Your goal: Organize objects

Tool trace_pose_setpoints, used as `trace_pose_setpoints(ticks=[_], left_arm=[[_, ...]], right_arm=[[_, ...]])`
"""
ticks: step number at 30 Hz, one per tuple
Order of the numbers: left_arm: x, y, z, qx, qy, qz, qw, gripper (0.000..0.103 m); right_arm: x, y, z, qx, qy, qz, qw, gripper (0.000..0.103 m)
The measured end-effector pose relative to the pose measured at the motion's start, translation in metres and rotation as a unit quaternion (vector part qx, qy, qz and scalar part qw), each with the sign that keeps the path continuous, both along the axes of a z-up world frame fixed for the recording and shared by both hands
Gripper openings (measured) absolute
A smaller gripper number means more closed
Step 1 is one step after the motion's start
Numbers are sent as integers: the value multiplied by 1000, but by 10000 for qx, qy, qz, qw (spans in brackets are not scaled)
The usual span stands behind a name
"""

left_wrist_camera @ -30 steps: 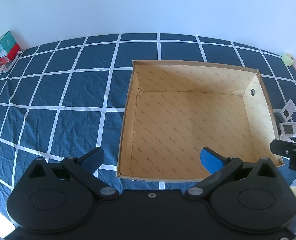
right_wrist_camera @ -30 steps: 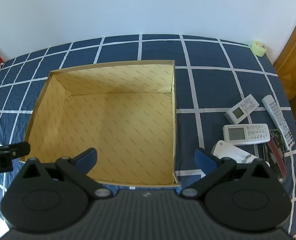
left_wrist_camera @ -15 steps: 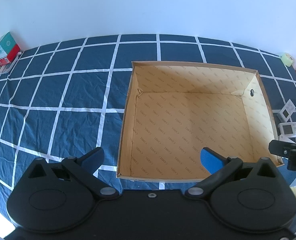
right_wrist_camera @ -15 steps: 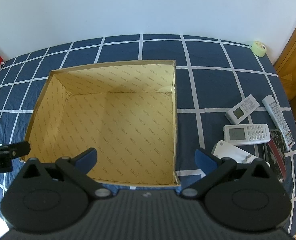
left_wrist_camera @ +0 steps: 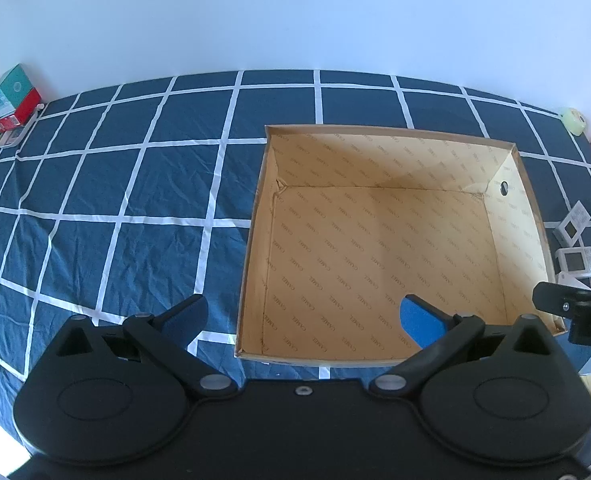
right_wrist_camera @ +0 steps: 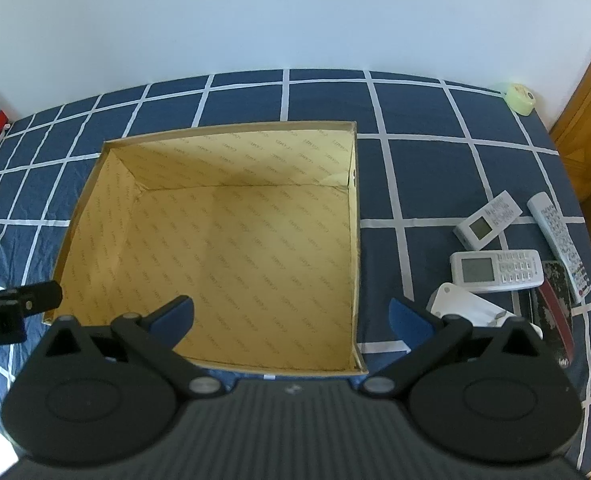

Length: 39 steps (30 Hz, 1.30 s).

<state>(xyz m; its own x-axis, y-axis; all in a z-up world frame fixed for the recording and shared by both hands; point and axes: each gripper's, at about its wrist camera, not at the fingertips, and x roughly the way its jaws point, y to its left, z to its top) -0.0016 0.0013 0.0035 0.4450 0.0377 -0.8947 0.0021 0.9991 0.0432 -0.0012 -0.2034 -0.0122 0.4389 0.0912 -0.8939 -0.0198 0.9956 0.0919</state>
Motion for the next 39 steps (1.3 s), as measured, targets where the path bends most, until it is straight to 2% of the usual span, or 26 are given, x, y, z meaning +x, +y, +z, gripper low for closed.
trace_pose_setpoints(ticks=[39], left_arm=[[1,3,2,-22,3,-10,10000,103]], right_arm=[[3,3,4,16,-24,13,10000,103]])
